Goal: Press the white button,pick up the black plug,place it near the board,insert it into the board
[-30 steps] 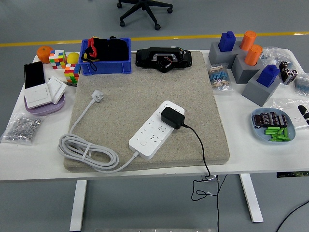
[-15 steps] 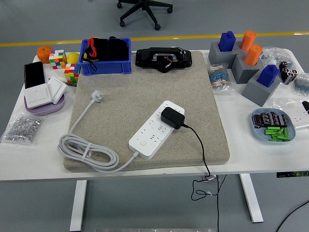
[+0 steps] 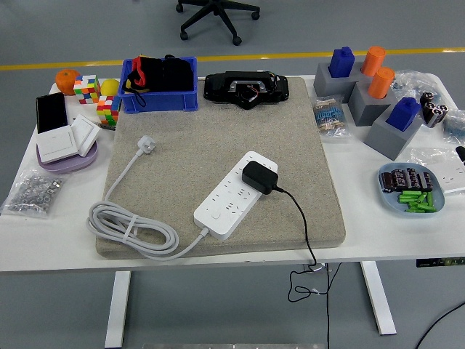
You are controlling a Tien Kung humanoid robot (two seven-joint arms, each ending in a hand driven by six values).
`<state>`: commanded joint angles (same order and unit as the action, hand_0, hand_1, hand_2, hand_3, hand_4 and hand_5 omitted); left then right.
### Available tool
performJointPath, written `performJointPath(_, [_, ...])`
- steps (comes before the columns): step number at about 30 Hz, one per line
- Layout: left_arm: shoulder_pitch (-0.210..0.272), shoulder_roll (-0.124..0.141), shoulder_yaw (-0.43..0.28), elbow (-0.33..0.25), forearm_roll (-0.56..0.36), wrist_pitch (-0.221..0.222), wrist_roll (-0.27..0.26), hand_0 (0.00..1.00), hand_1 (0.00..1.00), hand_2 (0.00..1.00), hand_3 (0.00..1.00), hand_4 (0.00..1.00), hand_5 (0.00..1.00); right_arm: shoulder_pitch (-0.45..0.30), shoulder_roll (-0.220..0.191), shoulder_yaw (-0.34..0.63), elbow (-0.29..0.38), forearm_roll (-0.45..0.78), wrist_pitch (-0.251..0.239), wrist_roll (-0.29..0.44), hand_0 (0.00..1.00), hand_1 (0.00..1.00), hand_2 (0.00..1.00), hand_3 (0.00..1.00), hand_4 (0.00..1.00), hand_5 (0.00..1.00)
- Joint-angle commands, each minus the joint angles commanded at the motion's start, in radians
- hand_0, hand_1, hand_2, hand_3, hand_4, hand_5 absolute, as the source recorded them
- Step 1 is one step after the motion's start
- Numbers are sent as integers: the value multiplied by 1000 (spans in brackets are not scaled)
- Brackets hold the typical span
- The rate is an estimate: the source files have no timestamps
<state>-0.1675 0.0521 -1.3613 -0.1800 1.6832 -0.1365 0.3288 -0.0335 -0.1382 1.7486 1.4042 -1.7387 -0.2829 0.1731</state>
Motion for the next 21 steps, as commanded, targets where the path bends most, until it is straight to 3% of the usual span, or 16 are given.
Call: performJointPath(21, [-9, 10, 0, 0, -4, 1, 1, 695, 668, 646, 648, 554, 180, 15, 10, -15, -3, -3, 16, -13, 859, 860, 817, 828, 949, 417])
